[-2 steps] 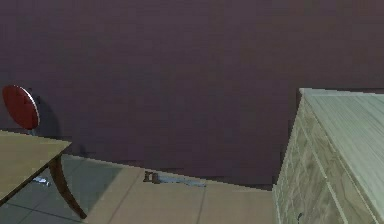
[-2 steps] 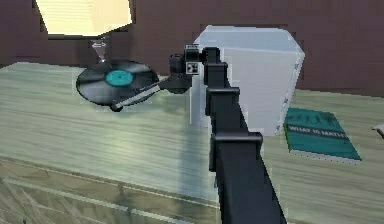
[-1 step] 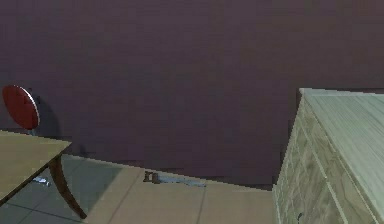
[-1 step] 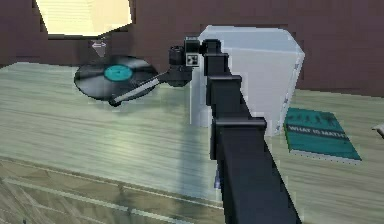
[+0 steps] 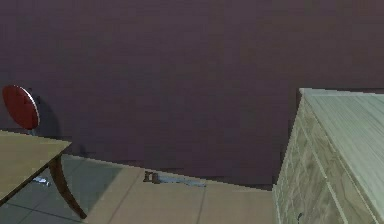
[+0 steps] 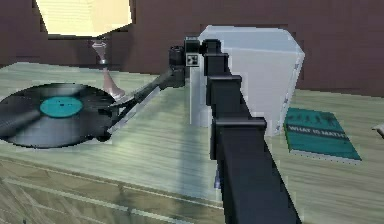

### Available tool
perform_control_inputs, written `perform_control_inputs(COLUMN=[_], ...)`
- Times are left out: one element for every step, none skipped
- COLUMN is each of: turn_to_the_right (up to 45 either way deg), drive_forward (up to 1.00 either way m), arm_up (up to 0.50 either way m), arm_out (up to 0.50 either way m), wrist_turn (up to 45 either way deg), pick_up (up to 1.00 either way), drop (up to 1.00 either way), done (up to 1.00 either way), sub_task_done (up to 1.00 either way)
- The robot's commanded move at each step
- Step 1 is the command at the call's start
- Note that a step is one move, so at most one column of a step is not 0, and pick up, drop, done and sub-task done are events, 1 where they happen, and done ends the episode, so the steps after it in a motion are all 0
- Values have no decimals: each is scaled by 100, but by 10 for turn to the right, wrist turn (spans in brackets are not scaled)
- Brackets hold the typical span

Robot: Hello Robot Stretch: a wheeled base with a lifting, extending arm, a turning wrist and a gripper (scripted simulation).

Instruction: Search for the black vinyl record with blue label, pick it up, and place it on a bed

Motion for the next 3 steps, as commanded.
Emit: perform_control_inputs(turn_to_the_right=[0,0,-450], drive_forward=[0,0,0], arm_up=[0,0,0], arm_out=[0,-38,0], wrist_turn=[-210,0,0], pick_up=[0,0,0], drop=[0,0,0], done=[0,0,0], sub_task_done=[0,0,0])
